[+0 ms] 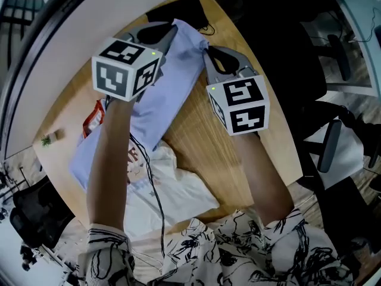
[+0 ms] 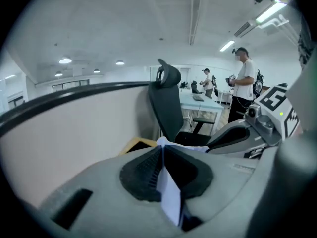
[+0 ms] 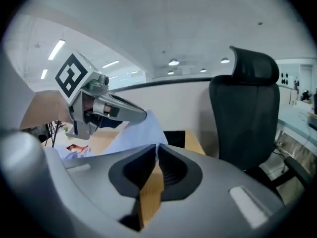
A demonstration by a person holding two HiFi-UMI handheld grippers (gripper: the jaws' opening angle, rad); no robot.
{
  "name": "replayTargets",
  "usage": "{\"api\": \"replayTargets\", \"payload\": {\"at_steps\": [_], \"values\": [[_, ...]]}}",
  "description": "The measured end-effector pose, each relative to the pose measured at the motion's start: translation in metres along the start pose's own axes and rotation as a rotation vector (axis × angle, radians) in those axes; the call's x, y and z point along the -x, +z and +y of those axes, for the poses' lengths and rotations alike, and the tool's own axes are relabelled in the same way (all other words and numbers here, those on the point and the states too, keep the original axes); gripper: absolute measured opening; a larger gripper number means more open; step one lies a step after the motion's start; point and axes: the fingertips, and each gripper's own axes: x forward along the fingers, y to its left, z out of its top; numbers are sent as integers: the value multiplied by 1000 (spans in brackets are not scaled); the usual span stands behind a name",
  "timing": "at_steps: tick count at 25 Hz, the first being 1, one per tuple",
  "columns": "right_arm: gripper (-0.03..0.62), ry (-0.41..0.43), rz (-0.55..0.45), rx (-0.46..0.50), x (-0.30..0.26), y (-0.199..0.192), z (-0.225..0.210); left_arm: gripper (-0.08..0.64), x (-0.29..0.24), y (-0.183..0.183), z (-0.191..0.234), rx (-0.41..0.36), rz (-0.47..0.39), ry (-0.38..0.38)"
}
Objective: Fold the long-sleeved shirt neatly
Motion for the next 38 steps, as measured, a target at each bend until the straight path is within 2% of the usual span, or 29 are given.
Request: {"api": "replayTargets", "payload": {"at_steps": [5,9,21,26,33,38], "values": [[32,-56,-134,-24,62,62,-30,25,22,75,-33,-23,-120,-48],[32,-81,-207,-18,97,97,-48,25,28,116,-52,-75,-164,-54],[32,-120,-267,-17,139,121,-84,25,10,183,-95,-101,-239,-101],[32,-128,-278,-4,150,128,-92,25,12,198,-105,-108,-267,-100],[32,-151,-277,-11,158,131,-92,25,21,205,-109,-72,-297,-100],[32,-108,-287,16,162,143,-69,25,43,198,-107,-85,-304,-99]]}}
